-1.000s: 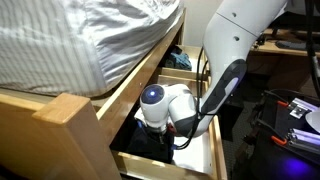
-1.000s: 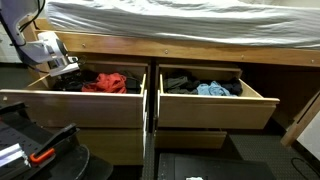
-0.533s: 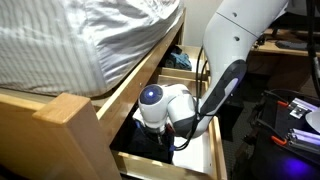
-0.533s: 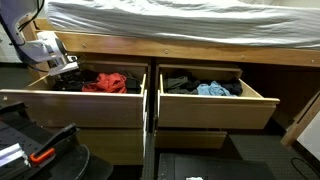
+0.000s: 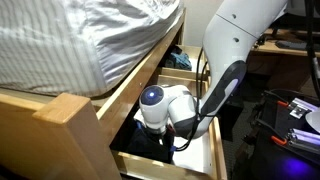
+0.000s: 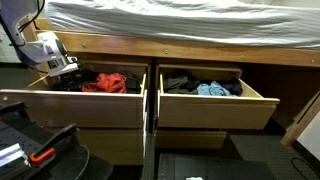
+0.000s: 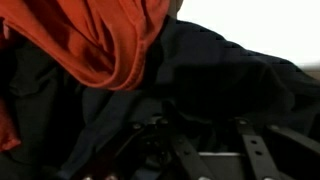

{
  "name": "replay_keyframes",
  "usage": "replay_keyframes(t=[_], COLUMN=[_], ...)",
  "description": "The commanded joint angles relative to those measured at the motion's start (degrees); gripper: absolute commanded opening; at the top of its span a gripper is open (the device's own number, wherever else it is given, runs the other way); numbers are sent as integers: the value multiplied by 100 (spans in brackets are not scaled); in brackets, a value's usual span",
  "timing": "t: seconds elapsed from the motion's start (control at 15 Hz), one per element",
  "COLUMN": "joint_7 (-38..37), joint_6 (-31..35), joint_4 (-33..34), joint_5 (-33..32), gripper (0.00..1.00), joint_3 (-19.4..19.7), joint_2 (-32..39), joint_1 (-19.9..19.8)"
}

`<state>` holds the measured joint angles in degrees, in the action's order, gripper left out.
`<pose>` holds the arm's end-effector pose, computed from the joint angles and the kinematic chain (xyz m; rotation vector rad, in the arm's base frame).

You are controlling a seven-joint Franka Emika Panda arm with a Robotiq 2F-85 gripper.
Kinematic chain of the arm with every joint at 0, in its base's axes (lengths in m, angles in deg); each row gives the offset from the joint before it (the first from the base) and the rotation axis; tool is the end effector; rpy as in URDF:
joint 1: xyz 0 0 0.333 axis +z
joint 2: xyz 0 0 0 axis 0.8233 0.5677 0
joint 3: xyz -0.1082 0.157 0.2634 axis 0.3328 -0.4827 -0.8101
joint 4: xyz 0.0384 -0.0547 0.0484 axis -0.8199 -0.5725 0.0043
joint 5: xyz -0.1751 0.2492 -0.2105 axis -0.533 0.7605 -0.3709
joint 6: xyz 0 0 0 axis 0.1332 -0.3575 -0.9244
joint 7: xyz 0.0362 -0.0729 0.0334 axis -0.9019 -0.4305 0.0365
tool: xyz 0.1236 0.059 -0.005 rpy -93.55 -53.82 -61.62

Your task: Open the second drawer from the right, pick up the black cloth from the first drawer, put it in the second drawer and close the second drawer.

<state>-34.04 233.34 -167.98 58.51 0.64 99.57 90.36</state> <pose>0.5128 0.3617 -0.0360 2.5809 1.3706 -0.0085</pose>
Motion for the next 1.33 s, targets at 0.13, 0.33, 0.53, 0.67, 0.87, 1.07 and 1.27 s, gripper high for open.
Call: replay_keyframes(t=[0.13,0.33,0.53,0.67,0.87,1.07,1.27], joint_7=[94,-464,-1773,-2539,-3612,-4695,-5853], joint_6=[145,-21,45,-129,-482,-1112,-1776], joint_4=[-140,-336,-778,-1098,-1666,-2396,-3091], joint_5=[80,77,-76,-64,-91,-204,-408], gripper=[1,3,3,3,3,3,3], joint_3=[-53,229,900,1282,1907,2293,2411], joint_2=[20,-216,-627,-926,-1432,-2149,-2932], joint_1=[-110,185,938,1479,2386,3112,3484])
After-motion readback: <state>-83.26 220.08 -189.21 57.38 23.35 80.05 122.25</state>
